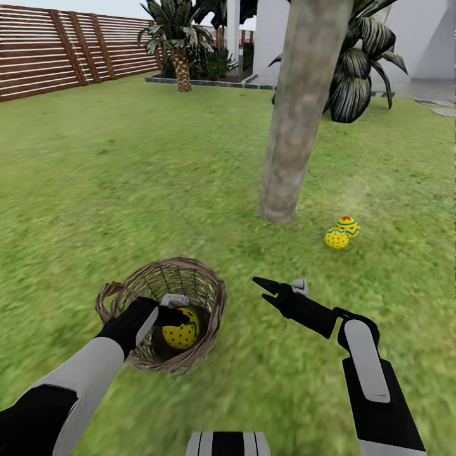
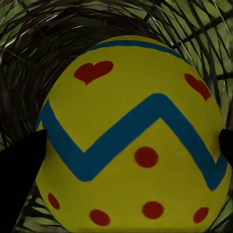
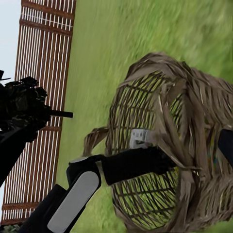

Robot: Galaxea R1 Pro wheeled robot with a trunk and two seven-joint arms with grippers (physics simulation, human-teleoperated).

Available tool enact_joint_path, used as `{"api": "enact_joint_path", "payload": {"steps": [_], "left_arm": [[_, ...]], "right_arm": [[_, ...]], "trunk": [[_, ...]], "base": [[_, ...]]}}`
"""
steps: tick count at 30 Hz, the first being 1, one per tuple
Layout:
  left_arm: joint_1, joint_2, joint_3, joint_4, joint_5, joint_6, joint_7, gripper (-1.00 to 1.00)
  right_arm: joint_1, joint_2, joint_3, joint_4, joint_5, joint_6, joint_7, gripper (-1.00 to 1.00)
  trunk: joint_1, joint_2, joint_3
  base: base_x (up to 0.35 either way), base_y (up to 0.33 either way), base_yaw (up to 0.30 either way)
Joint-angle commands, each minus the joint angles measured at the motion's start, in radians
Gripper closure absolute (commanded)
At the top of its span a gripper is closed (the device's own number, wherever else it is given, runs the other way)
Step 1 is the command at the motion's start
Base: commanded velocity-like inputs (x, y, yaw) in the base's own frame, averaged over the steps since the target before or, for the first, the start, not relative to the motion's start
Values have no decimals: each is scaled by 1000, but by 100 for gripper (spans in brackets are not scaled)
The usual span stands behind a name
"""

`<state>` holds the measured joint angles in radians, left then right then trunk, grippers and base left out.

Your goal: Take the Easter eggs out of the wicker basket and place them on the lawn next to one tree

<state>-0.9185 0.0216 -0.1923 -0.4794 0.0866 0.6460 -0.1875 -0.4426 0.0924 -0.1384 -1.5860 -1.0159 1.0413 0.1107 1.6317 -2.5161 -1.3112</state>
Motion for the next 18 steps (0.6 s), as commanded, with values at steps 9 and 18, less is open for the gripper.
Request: {"api": "enact_joint_path", "payload": {"steps": [9,18], "left_arm": [[0,2,-7,-7,8,4,6,100],[0,2,-7,-9,8,4,9,100]], "right_arm": [[-1,1,-3,0,10,6,10,-100],[-1,1,-4,0,11,6,10,-100]], "trunk": [[-4,2,34],[-8,4,69]], "base": [[-84,0,0],[-99,0,0]]}}
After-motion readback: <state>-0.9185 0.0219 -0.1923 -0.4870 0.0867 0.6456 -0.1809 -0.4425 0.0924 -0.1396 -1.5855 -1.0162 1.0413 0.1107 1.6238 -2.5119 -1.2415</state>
